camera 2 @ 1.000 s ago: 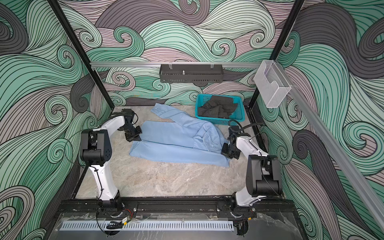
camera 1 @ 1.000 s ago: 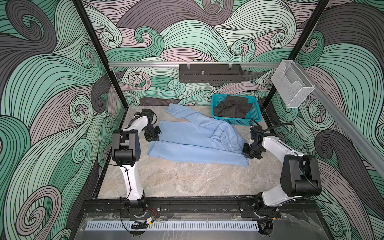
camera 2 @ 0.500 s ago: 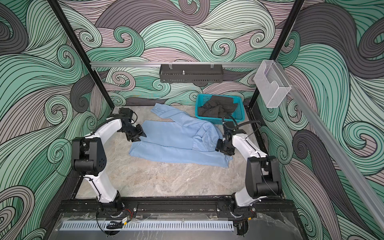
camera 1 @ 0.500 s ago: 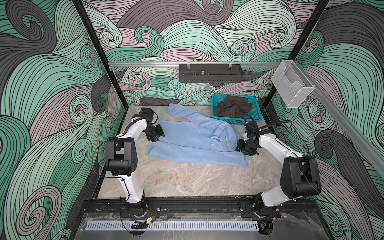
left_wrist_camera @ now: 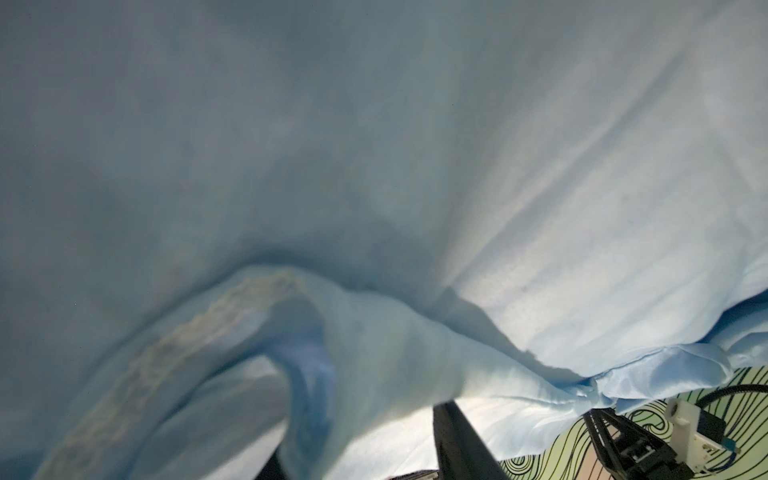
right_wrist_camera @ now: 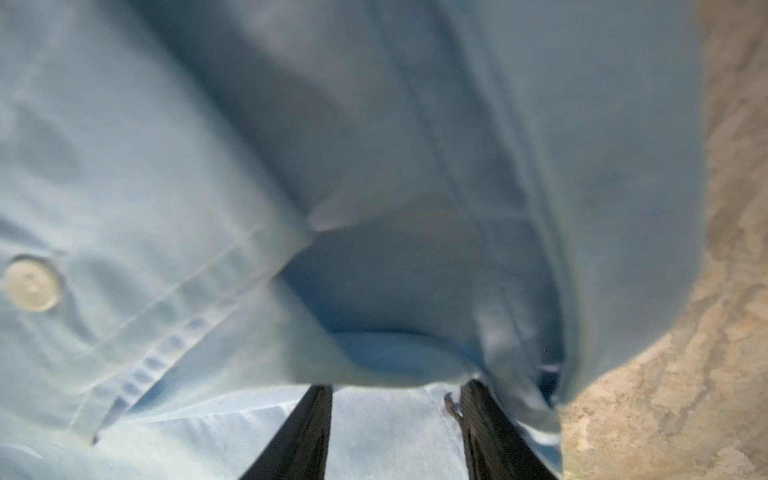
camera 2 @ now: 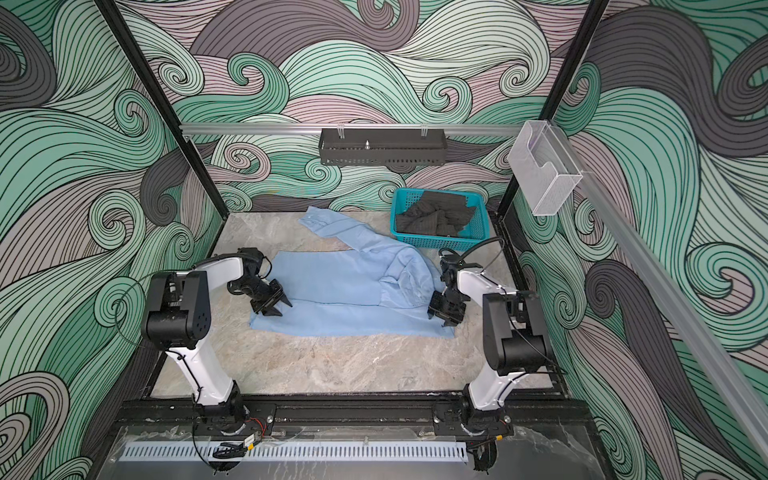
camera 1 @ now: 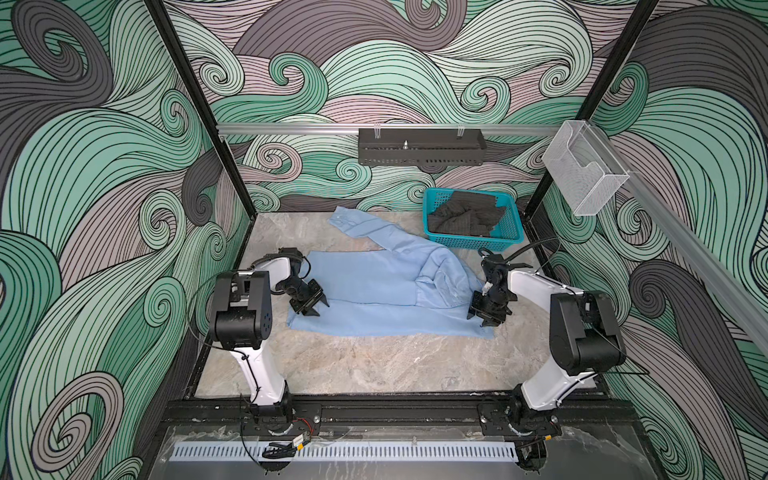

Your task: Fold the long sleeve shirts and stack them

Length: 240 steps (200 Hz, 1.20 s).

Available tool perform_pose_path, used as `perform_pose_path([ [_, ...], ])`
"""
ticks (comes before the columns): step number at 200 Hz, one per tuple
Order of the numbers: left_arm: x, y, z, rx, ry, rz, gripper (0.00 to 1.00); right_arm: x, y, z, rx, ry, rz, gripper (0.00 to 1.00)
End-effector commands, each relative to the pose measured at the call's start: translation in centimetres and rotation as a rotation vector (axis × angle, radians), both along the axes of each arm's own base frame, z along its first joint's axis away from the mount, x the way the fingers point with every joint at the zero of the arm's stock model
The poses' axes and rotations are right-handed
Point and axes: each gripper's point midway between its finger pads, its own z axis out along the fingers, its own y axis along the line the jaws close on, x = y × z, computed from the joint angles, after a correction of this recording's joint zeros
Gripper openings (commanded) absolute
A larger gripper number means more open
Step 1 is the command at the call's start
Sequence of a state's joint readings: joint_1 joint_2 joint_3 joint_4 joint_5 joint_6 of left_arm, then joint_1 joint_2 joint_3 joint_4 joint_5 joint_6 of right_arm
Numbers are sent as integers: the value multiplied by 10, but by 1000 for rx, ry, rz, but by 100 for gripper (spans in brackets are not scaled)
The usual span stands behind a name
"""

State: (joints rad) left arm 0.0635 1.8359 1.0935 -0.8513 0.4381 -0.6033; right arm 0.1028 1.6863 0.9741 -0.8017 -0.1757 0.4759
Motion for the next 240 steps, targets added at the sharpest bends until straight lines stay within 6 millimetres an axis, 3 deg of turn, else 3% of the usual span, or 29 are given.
perform_pose_path([
  [1,-41,19,-5,64,98,-7,46,-37,-4,-4,-24,119,-16,51],
  [33,-52,25,9,68,79,-11,48,-58,-7,1,-29,140,-14,51],
  [51,-45,24,21,63,36,-19,52,-58,-5,8,-12,121,-5,51],
  [73,-14,16,68,100,-156,-112,61,-39,1,37,24,2,10,56],
  [93,13,-11,123,167,-346,-281,64,-15,4,77,43,-166,15,65],
  [107,23,-31,145,175,-428,-344,64,2,8,100,64,-273,13,73],
  [119,28,-46,152,160,-473,-369,64,15,7,110,56,-312,14,75],
  [152,29,-76,148,90,-505,-383,63,58,13,96,55,-264,45,71],
  [187,20,-79,146,84,-505,-394,62,107,22,79,70,-287,83,67],
  [213,15,-78,147,84,-507,-400,62,124,29,57,86,-247,112,66],
  [240,13,-78,149,81,-510,-406,61,133,50,50,102,-248,181,62],
])
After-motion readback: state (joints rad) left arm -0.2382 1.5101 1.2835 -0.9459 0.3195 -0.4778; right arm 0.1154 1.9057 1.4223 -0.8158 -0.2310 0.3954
